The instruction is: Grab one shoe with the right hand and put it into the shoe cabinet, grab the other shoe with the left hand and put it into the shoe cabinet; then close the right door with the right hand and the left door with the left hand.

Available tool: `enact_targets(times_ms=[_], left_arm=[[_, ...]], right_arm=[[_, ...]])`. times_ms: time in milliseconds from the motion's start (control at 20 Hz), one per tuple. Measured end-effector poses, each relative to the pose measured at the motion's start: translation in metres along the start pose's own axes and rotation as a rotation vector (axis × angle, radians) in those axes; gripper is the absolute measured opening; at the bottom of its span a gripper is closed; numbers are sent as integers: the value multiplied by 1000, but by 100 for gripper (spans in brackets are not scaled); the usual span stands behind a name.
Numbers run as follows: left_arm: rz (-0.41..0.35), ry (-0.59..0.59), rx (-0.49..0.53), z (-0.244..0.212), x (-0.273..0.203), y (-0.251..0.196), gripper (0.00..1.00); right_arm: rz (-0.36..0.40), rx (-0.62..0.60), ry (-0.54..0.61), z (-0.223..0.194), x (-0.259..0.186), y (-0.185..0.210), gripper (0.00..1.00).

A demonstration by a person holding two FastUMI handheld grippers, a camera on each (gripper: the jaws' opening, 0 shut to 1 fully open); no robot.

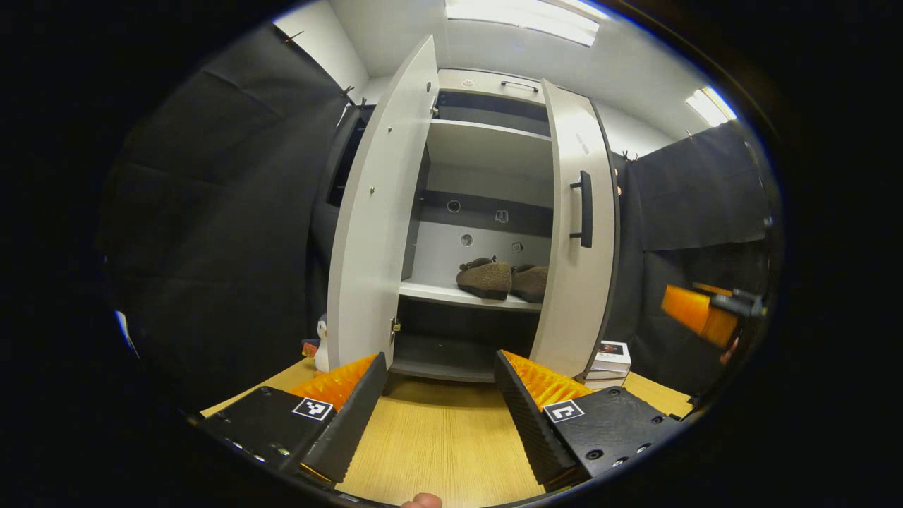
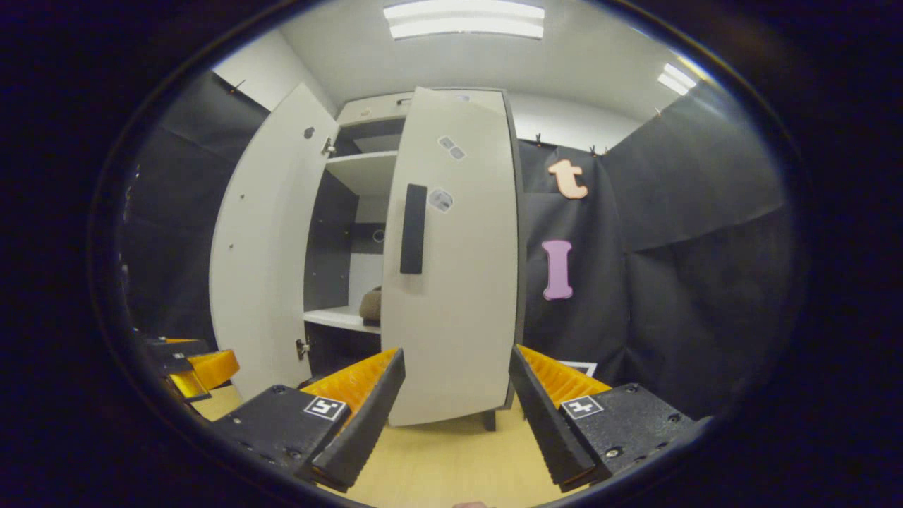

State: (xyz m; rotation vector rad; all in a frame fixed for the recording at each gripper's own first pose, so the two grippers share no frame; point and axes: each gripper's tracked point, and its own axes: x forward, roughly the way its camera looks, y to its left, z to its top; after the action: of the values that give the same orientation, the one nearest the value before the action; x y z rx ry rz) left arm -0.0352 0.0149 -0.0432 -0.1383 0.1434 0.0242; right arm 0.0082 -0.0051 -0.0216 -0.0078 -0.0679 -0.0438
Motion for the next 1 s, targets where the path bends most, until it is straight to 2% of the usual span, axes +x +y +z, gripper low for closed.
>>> enact_targets(times_ms=[150, 350, 500, 700, 800, 1000], left_arm=[[7, -24, -7, 14, -4, 6, 93], [79, -130, 11, 64, -8, 41, 93], [184, -223, 19, 107, -4, 93, 92], [309, -280, 3, 146, 11, 162, 92], [315, -284, 18, 157, 21, 187, 93], [277, -212, 25, 165, 68, 208, 93]], right_arm=[[4, 7, 89, -41, -10, 2, 96], [4, -4, 154, -65, -17, -2, 95], [3, 4, 154, -64, -18, -3, 94], [4, 14, 144, -59, -21, -5, 96], [3, 4, 148, -59, -23, -7, 94], [-8, -7, 152, -57, -27, -14, 96]])
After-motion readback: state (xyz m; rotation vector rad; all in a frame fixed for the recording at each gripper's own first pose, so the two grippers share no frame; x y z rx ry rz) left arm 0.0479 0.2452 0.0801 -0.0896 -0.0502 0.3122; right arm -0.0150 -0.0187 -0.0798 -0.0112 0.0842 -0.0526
